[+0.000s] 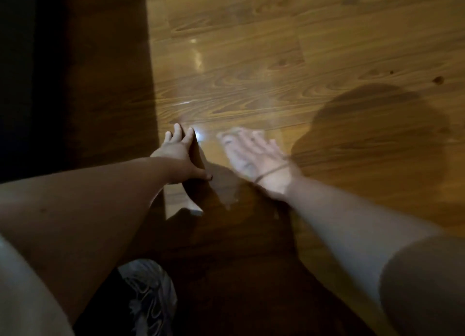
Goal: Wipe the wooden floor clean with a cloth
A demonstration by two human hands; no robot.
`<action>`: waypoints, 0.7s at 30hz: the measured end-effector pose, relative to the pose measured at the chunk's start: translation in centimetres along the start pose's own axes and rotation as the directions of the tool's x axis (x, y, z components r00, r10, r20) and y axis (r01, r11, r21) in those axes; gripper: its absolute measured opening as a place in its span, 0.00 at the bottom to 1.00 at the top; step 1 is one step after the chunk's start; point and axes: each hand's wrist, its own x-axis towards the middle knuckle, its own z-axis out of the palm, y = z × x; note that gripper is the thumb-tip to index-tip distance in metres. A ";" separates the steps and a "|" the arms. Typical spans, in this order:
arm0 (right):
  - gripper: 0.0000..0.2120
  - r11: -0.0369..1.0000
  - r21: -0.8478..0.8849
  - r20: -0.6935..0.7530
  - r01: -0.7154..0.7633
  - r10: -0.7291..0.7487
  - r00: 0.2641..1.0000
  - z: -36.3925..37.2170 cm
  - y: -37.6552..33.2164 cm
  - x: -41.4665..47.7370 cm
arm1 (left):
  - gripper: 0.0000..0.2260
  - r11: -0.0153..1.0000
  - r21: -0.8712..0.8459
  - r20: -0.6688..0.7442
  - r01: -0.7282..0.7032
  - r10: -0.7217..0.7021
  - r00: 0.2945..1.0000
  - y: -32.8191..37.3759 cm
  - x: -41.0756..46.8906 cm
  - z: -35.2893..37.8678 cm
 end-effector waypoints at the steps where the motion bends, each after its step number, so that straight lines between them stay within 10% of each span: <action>1: 0.31 0.990 -0.038 -0.086 -0.138 0.134 0.987 -1.0 2.6 -0.2 | 0.60 0.999 0.032 0.017 0.000 -0.001 1.000 -0.1 0.0 -0.1; 4: 0.41 0.864 0.129 -0.311 -0.486 0.501 0.808 -5.1 10.7 -1.8 | 0.60 0.997 0.054 0.023 0.054 -0.056 0.998 0.5 0.2 -0.3; 8: 0.36 0.566 0.419 -0.217 -0.710 0.821 0.527 -6.8 10.9 1.1 | 0.61 0.988 -0.014 0.048 0.152 -0.151 0.987 0.7 0.2 -0.7; 10: 0.31 0.727 0.303 -0.235 -0.617 0.684 0.690 -4.8 6.1 3.5 | 0.63 0.987 -0.032 0.021 0.155 -0.154 0.988 0.5 0.2 -0.6; 12: 0.29 0.967 0.172 -0.202 -0.189 0.222 0.954 -2.3 0.0 5.2 | 0.64 0.986 -0.046 -0.031 0.159 -0.160 0.987 0.2 0.1 -0.3; 15: 0.34 0.950 0.069 0.035 0.305 -0.307 0.951 -1.9 -4.5 5.5 | 0.66 0.984 -0.054 -0.062 0.169 -0.172 0.983 -0.2 0.0 0.1; 19: 0.36 0.993 -0.056 -0.206 -0.101 0.087 0.975 -3.9 3.2 6.1 | 0.67 0.986 -0.065 -0.058 0.151 -0.155 0.986 -0.5 0.2 0.1; 21: 0.36 0.889 0.154 -0.293 -0.431 0.458 0.840 -6.4 7.3 5.4 | 0.67 0.988 -0.073 -0.055 0.136 -0.140 0.989 -0.6 0.2 0.3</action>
